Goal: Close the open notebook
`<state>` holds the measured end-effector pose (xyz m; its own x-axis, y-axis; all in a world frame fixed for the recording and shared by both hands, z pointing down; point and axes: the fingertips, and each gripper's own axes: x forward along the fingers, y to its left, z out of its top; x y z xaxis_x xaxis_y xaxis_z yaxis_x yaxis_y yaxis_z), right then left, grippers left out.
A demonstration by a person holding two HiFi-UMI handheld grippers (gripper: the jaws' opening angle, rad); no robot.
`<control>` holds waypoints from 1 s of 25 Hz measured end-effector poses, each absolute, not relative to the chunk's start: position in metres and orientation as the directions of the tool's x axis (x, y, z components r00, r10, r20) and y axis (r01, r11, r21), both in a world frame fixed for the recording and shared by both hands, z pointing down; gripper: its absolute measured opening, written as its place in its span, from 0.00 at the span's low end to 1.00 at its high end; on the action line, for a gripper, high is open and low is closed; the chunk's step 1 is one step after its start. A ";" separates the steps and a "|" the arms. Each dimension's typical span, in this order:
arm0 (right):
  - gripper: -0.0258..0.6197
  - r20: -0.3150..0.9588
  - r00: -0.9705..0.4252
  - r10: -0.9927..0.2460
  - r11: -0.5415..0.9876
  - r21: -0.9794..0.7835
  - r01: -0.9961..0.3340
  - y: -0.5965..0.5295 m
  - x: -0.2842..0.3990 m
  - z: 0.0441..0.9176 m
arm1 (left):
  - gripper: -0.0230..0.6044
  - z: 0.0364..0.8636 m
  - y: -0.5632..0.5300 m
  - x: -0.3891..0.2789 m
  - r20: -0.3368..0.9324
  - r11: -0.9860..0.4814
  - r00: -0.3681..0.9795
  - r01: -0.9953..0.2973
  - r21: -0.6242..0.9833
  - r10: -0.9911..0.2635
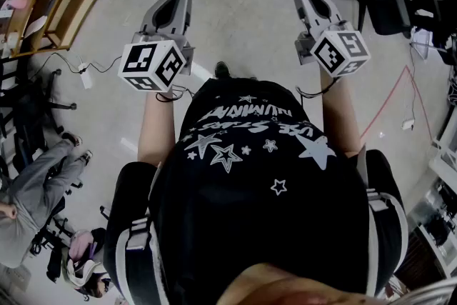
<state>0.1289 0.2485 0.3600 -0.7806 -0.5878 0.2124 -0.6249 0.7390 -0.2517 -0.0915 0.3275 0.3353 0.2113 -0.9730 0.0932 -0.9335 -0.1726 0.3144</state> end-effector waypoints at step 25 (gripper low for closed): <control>0.05 0.144 -0.801 -0.581 0.719 -0.369 -0.588 0.023 0.080 0.384 | 0.06 0.337 0.145 -0.139 0.100 -0.087 0.118 -0.959 0.271 -0.988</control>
<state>0.0801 0.0226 0.3836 -0.8010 -0.5810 0.1443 -0.5883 0.7193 -0.3695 -0.1388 0.1446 0.3372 0.1183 -0.9879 0.1003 -0.9586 -0.0873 0.2712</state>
